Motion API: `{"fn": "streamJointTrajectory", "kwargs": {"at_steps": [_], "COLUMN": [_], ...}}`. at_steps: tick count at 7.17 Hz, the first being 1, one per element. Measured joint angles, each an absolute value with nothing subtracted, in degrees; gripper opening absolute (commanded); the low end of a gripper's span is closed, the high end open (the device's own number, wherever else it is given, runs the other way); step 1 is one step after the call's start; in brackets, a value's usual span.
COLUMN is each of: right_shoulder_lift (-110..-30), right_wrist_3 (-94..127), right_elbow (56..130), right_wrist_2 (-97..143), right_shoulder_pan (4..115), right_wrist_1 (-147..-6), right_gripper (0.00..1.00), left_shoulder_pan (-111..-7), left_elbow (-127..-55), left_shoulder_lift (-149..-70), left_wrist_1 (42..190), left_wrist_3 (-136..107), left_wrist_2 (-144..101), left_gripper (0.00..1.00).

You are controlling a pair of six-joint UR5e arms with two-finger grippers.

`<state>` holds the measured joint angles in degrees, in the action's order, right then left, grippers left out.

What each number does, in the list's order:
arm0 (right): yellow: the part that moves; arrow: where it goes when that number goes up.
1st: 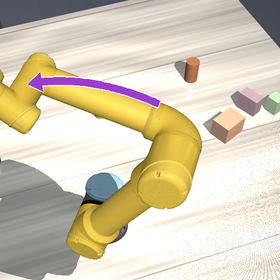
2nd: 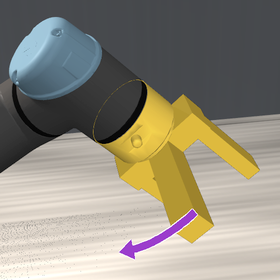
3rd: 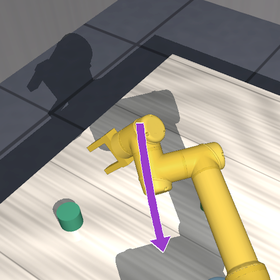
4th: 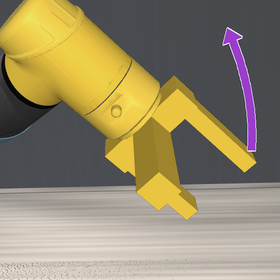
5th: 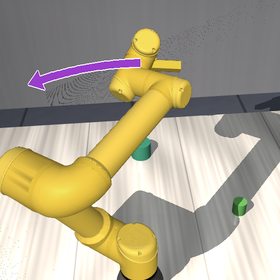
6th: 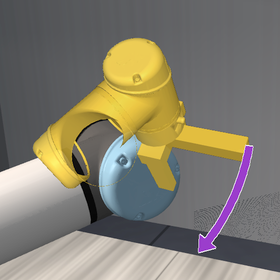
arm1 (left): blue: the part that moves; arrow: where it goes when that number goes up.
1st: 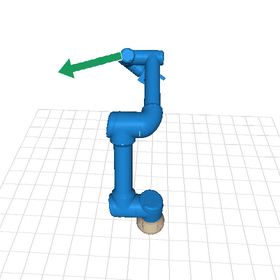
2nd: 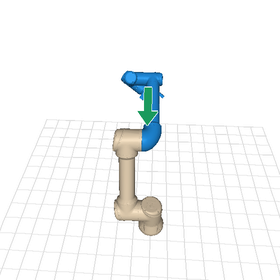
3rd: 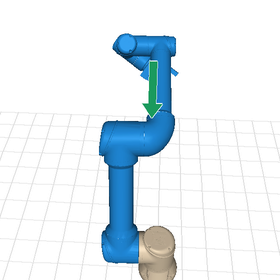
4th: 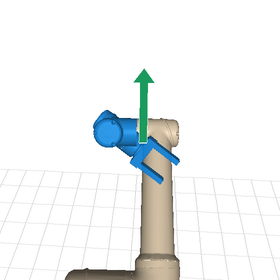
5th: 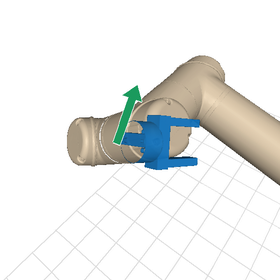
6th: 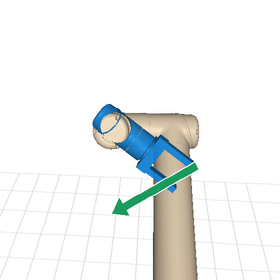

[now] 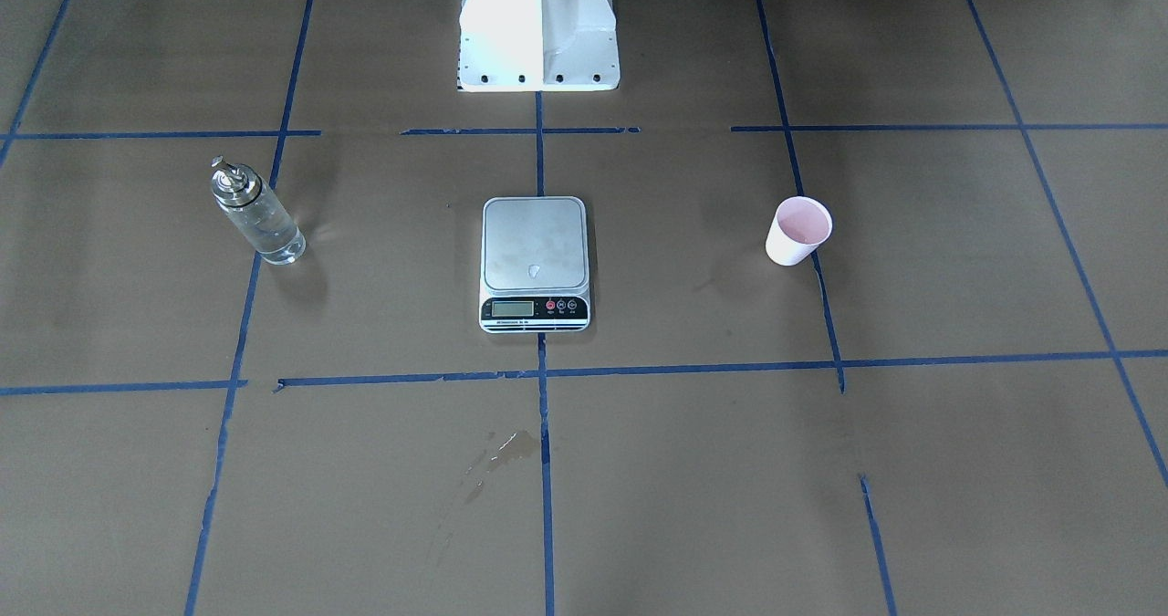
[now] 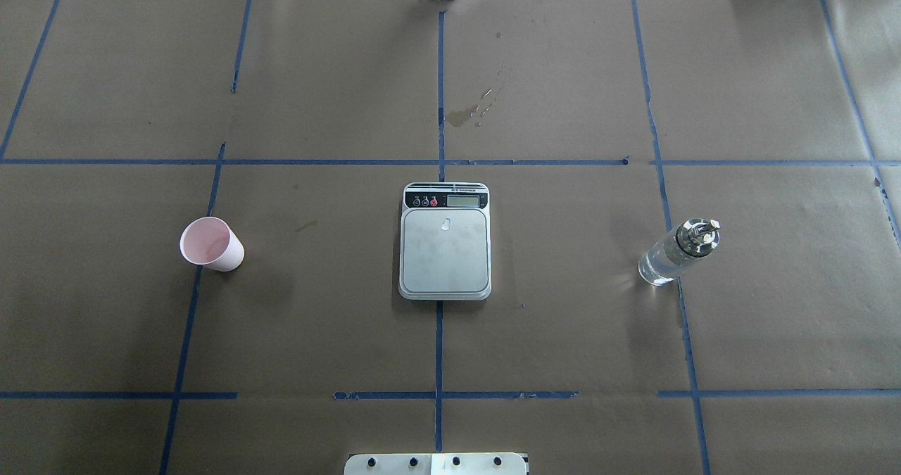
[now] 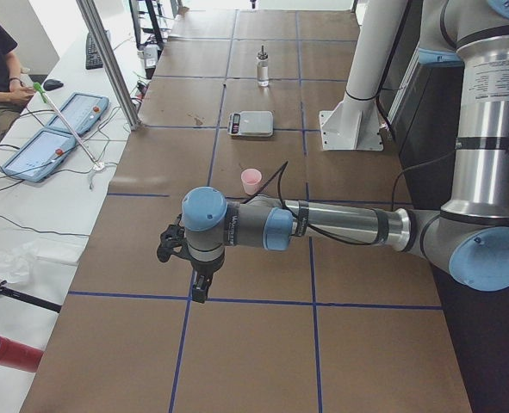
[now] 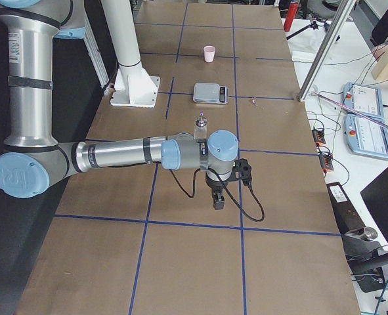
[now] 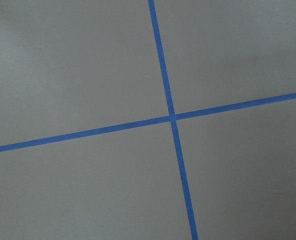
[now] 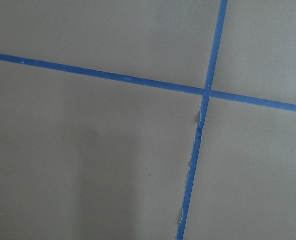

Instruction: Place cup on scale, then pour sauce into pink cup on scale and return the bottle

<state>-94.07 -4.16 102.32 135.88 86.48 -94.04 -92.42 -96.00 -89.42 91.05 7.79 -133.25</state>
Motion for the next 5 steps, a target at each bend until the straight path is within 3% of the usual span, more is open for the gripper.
{"fn": "streamJointTrajectory", "kwargs": {"at_steps": [5], "right_shoulder_lift": [-94.12], "right_wrist_3": [-4.11], "right_elbow": [102.22], "right_wrist_2": [135.99], "right_shoulder_pan": [86.43], "right_wrist_1": [-94.04], "right_gripper": [1.00], "left_shoulder_pan": [-92.52], "left_elbow": [-101.51], "left_shoulder_lift": [-88.69], "left_wrist_1": [91.15], "left_wrist_3": [7.45], "left_wrist_2": [-135.00], "left_gripper": [1.00]}}
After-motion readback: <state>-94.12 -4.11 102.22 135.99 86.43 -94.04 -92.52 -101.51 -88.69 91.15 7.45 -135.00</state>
